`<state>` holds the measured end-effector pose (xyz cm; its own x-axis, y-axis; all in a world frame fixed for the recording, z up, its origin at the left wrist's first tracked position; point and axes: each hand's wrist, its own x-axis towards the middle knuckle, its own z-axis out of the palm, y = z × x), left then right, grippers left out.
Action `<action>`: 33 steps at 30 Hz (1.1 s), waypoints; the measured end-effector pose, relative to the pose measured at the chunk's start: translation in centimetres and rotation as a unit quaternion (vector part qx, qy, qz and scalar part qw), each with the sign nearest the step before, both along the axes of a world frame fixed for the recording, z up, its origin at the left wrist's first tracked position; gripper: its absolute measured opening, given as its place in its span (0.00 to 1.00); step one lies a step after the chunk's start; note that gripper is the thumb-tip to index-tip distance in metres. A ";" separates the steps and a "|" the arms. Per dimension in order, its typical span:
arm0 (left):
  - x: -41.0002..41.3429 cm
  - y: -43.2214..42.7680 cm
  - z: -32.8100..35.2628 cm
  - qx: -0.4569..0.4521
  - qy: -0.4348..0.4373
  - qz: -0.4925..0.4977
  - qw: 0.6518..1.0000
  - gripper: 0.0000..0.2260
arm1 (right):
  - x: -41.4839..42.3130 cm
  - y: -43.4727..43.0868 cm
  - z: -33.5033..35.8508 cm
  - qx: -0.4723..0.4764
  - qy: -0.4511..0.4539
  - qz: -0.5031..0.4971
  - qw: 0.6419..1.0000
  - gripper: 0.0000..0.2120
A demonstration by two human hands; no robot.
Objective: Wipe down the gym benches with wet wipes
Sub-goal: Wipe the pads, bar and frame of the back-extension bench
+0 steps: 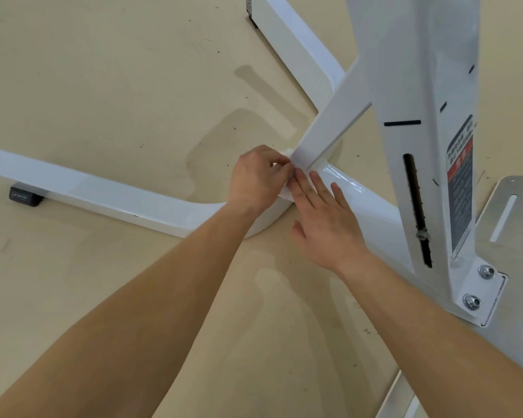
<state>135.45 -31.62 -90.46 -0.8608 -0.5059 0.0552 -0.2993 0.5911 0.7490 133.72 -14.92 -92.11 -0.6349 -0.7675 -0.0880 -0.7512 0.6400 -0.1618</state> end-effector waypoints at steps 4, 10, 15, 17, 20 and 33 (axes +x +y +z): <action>-0.5 -0.2 0.7 0.071 -0.013 0.021 0.997 0.07 | 0.1 0.1 -0.4 -0.033 0.007 -0.004 0.999 0.35; -1.6 -0.7 1.1 0.035 -0.032 0.028 0.998 0.04 | 0.1 0.5 -1.4 -0.051 0.047 0.002 0.998 0.34; -1.1 -0.5 0.6 0.025 -0.029 0.037 0.999 0.05 | 0.3 0.3 -2.2 0.003 0.111 0.008 0.994 0.38; -1.1 -0.4 0.9 0.025 -0.025 0.027 0.999 0.05 | 0.2 0.0 -2.1 0.014 0.144 0.016 0.989 0.37; -1.2 -0.4 1.3 0.021 -0.025 0.016 0.999 0.05 | -0.1 0.0 -2.2 0.038 0.183 0.032 0.982 0.34; -1.9 -0.2 3.4 0.042 0.082 0.007 0.996 0.03 | -0.4 -0.1 0.3 0.001 0.255 0.011 0.967 0.36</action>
<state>133.53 -31.77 -87.04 -0.8369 -0.5258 0.1523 -0.1758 0.5216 0.8349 133.32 -15.06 -91.85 -0.5790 -0.7821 0.2306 -0.7470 0.6221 0.2343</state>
